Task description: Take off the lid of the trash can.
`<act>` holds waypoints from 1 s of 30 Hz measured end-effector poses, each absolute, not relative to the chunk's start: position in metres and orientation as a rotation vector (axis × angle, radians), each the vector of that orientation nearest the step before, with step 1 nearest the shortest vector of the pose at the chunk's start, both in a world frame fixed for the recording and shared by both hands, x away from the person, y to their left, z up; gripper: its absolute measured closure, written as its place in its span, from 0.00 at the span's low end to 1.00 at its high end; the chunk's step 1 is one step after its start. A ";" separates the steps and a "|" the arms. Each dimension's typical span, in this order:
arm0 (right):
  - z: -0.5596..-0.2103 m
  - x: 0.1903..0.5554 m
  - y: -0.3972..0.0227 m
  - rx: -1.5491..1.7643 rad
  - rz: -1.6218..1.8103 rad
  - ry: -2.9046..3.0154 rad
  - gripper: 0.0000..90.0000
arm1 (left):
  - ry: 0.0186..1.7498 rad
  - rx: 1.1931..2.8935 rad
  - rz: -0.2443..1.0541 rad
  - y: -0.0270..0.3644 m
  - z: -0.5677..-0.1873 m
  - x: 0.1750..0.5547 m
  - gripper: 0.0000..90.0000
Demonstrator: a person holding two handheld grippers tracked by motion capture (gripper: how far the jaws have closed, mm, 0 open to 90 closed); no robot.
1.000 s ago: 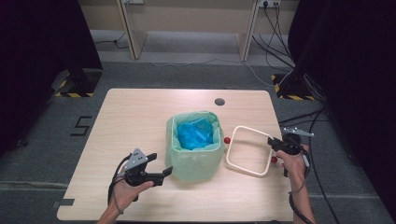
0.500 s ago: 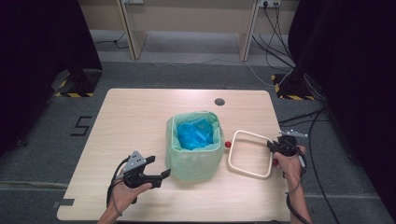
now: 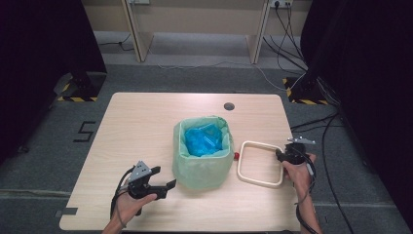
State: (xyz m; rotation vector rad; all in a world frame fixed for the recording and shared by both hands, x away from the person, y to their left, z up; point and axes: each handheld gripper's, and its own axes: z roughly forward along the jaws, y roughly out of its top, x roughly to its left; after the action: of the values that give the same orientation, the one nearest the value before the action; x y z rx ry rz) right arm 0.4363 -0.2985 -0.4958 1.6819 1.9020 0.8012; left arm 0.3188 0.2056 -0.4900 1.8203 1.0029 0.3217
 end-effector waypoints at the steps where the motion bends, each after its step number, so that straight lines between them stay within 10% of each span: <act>1: -0.494 0.434 -0.299 1.699 0.827 1.890 0.52 | 1.002 1.821 0.318 0.205 -0.490 0.319 0.17; 15: -0.479 0.429 -0.288 1.674 1.022 1.840 0.18 | 1.000 1.812 0.303 0.204 -0.491 0.322 0.17; 30: -0.470 0.426 -0.265 1.656 1.142 1.896 0.17 | 0.978 1.817 0.291 0.199 -0.490 0.321 0.17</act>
State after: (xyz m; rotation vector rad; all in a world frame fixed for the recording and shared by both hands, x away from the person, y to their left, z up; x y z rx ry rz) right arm 0.4256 -0.2651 -0.4699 1.6563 1.8961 1.1417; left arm 0.3209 0.1990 -0.4904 1.8171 0.9777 0.2910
